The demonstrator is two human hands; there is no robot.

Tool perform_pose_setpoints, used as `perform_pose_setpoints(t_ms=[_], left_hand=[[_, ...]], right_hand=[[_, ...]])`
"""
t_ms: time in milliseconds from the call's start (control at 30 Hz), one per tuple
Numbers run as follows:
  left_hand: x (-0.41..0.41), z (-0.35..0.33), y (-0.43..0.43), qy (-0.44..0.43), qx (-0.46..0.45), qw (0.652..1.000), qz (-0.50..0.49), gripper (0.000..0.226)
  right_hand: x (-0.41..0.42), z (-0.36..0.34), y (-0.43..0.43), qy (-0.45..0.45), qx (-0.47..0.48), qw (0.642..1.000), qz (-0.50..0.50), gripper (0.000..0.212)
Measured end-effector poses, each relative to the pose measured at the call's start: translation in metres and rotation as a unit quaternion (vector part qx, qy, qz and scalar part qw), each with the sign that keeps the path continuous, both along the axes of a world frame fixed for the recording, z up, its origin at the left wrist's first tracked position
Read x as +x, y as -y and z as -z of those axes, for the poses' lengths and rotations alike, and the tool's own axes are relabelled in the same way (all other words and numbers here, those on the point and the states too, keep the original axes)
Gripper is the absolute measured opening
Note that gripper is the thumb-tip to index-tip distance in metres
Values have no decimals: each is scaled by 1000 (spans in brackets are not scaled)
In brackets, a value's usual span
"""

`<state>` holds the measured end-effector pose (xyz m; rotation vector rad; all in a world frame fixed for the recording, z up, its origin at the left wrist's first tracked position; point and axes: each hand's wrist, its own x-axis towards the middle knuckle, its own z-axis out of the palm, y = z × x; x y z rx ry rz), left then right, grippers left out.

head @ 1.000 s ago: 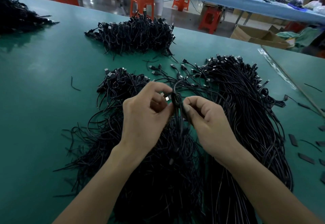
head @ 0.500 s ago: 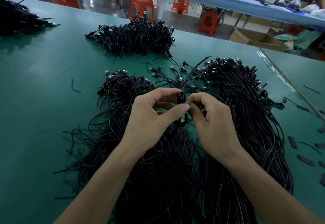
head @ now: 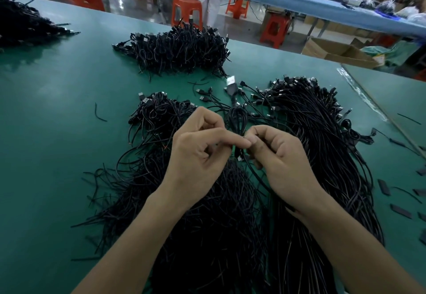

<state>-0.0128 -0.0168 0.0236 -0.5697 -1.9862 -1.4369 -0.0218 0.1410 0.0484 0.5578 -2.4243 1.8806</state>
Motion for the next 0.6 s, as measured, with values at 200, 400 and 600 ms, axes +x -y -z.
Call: perform_pose_setpoints(t_ms=[200,400,600], left_hand=[[5,2,-6,106,108,986,70,11],[0,1,-5,268,181,939,113,38],[0,5,-6,271,207,924,176,20]], right_hand=[[-1,1,-1,-88,51,994,47,16],[-1,-3,-5,-170,90,980,54,11],[1,8,-5,-139,97,984,60,13]])
